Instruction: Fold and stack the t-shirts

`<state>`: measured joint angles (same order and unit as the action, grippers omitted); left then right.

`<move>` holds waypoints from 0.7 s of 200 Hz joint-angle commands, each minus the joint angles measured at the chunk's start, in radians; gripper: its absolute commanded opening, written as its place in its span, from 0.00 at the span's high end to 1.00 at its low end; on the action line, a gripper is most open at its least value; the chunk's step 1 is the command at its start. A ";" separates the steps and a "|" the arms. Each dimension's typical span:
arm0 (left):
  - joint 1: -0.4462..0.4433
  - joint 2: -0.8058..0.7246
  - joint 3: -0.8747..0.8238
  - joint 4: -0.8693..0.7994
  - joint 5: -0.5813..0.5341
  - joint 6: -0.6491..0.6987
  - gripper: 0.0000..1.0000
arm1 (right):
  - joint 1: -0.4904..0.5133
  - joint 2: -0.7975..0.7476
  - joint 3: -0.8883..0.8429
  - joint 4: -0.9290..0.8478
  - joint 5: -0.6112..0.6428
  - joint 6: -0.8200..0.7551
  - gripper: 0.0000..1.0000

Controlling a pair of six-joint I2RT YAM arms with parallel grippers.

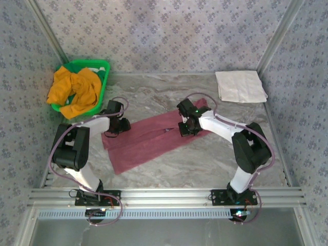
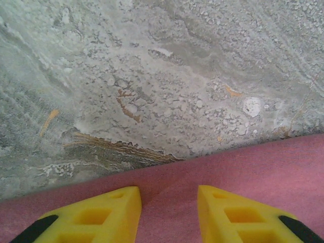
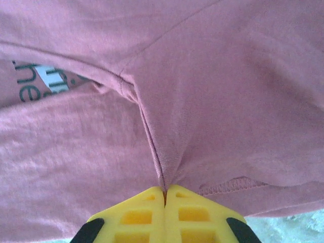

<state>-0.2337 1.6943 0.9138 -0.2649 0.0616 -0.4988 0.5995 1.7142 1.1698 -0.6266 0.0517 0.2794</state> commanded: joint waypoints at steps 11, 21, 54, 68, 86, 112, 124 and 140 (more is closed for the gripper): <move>0.010 0.041 0.007 -0.034 0.000 0.000 0.64 | 0.027 0.038 0.014 -0.053 -0.029 0.004 1.00; 0.010 0.041 0.007 -0.036 -0.001 0.002 0.64 | 0.032 0.051 0.014 -0.063 -0.030 0.003 1.00; 0.013 0.044 0.005 -0.033 -0.004 0.003 0.64 | 0.055 0.076 0.056 -0.076 -0.056 -0.005 0.95; 0.014 0.048 0.006 -0.031 -0.004 0.002 0.64 | 0.057 0.095 0.066 -0.088 -0.061 -0.008 0.84; 0.014 0.051 0.009 -0.029 0.002 0.000 0.64 | 0.053 0.111 0.076 -0.104 -0.098 -0.013 0.76; 0.015 0.041 0.008 -0.037 0.000 0.004 0.64 | 0.028 0.068 0.095 -0.093 -0.160 -0.011 0.73; 0.017 0.033 0.007 -0.039 -0.003 0.005 0.64 | -0.011 0.026 0.096 -0.067 -0.217 0.004 0.68; 0.020 0.027 0.005 -0.037 -0.003 0.005 0.63 | -0.091 -0.021 0.091 -0.022 -0.273 0.049 0.65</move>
<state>-0.2268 1.7039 0.9222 -0.2573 0.0631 -0.4984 0.6083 1.7882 1.2335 -0.6811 -0.1127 0.2783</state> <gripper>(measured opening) 0.364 0.338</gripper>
